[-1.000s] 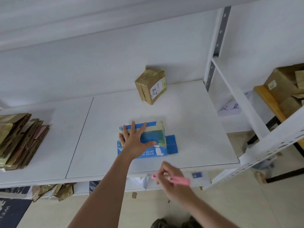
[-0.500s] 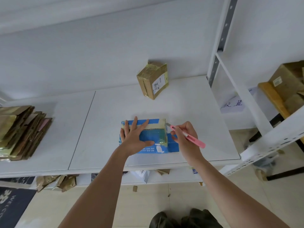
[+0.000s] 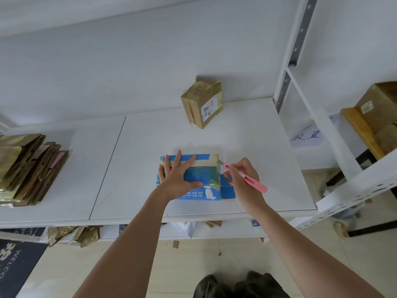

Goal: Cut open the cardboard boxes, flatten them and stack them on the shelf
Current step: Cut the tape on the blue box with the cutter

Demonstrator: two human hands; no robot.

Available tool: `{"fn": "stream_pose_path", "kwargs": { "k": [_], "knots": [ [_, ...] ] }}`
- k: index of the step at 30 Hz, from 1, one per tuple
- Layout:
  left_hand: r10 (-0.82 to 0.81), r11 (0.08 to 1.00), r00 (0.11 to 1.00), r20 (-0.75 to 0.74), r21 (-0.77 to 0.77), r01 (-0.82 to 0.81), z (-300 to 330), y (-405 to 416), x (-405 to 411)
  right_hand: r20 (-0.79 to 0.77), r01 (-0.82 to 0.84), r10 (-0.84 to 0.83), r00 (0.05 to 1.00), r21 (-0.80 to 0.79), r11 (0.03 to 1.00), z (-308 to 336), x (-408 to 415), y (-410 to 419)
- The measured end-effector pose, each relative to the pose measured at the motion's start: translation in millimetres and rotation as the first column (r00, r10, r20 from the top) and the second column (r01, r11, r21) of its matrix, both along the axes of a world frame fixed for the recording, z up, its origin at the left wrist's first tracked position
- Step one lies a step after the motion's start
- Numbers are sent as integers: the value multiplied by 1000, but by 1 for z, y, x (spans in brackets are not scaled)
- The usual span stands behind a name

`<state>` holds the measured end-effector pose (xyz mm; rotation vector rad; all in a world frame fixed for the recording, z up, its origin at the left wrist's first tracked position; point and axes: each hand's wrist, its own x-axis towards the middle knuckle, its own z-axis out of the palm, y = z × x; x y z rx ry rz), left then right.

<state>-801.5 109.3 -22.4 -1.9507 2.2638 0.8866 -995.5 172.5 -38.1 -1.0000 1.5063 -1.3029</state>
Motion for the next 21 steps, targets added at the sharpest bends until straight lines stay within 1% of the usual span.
{"fn": "stream_pose_path", "kwargs": {
  "k": [4,5,6,8,9,10,11,13,15,18,21],
  "knots": [
    [-14,1000,1000,14,0,14,-1,0,2,-24,-3,3,1000,-23,1000,2,1,17],
    [-14,1000,1000,16,5,14,-1,0,1,-38,-29,27,999,-39,999,2,1,24],
    [-6,1000,1000,14,6,6,0,0,0,-63,-107,104,993,-48,993,-1,3,35],
    [25,1000,1000,-3,7,-24,3,-1,-1,-159,-300,292,943,-30,953,-12,13,66],
    [29,1000,1000,-6,10,-29,3,-3,-2,-181,-317,309,934,-18,948,-19,14,82],
    [21,1000,1000,-1,15,-21,4,-4,-3,-168,-270,261,951,-31,962,-24,10,91],
    [17,1000,1000,3,22,-17,5,-5,-4,-152,-185,176,973,-49,981,-23,0,91],
    [20,999,1000,3,34,-20,6,-4,-3,-125,-49,38,991,-88,995,-18,-21,73],
    [21,999,1000,1,28,-21,4,-3,-3,-98,14,-27,995,-133,991,2,-32,48],
    [21,1000,1000,2,13,-21,4,-3,-3,-107,-23,7,994,-144,989,15,-27,16],
    [22,1000,1000,14,0,-22,3,1,-4,-133,-71,56,990,-112,991,12,-14,-1]
  ]
}}
